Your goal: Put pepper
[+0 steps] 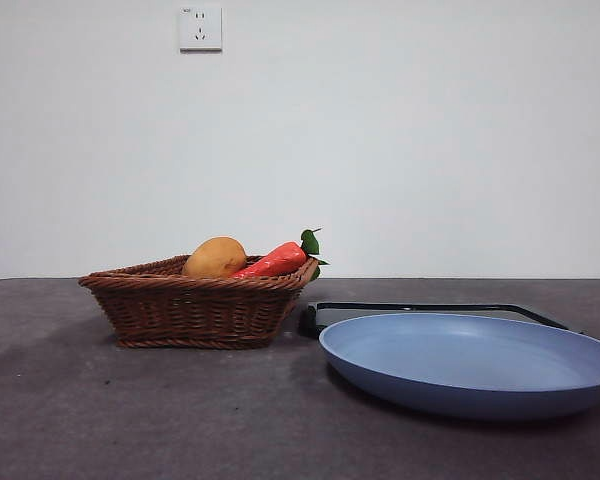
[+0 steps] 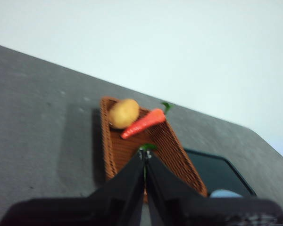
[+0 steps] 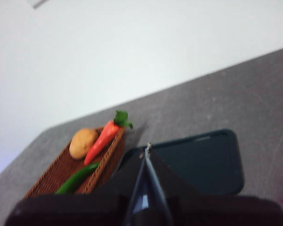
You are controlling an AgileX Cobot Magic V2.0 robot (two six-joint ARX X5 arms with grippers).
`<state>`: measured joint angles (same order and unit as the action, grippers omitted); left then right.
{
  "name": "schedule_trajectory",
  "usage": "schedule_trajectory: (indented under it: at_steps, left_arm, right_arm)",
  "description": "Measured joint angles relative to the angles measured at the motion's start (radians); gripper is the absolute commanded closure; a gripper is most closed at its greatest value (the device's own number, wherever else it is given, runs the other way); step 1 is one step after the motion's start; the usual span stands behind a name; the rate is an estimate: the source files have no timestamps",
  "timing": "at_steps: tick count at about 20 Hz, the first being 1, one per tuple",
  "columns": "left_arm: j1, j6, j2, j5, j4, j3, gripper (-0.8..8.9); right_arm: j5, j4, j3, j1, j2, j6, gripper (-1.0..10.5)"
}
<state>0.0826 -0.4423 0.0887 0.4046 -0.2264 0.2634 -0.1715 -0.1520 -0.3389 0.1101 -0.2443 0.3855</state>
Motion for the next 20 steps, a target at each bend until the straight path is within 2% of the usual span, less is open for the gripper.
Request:
schedule_trajectory:
  at_steps: [6, 11, 17, 20]
  left_arm:
    - [0.0, 0.114, 0.205, 0.111, -0.134, 0.172, 8.07]
    - [0.0, 0.259, 0.395, 0.216, -0.288, 0.344, 8.07]
    - [0.0, 0.446, 0.57, 0.277, -0.523, 0.521, 8.07]
    - [0.0, 0.496, 0.596, 0.28, -0.558, 0.557, 8.04]
  right_arm:
    - [-0.09, -0.251, -0.244, 0.001, -0.2, -0.101, 9.4]
    - [-0.138, -0.515, -0.441, 0.001, -0.344, -0.223, 9.4]
    - [-0.142, -0.842, -0.61, 0.001, -0.478, -0.392, 9.4]
    - [-0.142, -0.896, -0.622, 0.001, -0.503, -0.447, 9.3]
